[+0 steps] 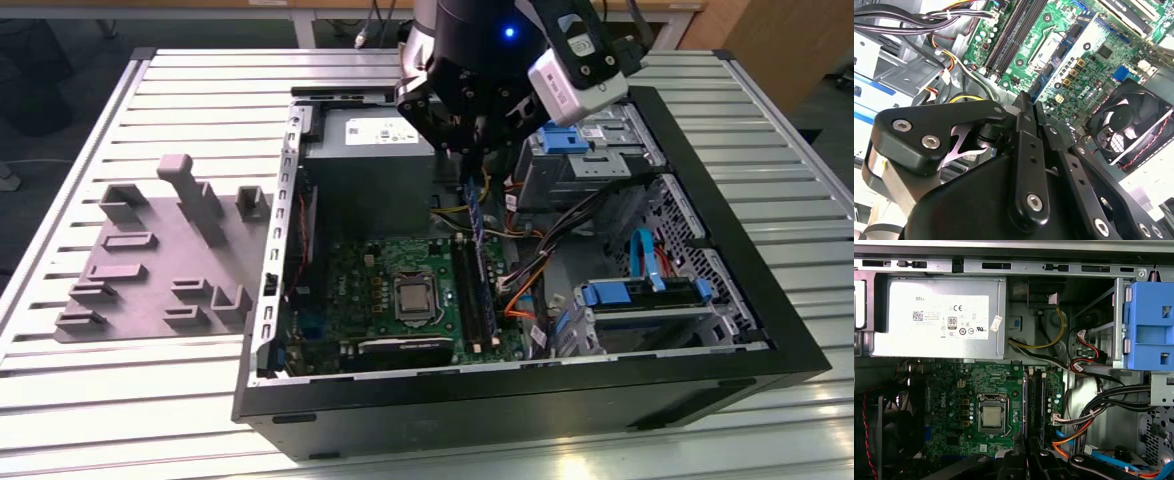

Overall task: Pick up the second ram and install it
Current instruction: 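Insert the second ram into the second slot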

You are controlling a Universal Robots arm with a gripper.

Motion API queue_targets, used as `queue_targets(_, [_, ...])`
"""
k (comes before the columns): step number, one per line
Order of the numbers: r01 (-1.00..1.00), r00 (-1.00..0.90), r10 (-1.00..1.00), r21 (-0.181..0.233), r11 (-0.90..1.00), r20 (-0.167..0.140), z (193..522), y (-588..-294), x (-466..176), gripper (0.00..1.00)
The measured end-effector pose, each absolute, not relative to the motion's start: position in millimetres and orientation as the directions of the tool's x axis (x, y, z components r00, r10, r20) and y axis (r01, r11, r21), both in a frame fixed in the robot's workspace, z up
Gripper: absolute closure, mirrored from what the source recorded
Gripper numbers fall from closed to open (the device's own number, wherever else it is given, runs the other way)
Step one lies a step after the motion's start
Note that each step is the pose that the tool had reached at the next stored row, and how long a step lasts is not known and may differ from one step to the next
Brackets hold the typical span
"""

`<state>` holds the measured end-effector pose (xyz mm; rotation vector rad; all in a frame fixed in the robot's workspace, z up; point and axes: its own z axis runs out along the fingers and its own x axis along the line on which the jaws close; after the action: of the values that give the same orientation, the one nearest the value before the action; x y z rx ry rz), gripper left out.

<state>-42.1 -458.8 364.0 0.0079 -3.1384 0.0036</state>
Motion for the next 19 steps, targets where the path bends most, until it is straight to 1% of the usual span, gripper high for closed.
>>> queue_targets(19, [-0.005,-1.000,-0.005,-0.002,1.000,0.004,354.1,-458.8,-42.1,0.86])
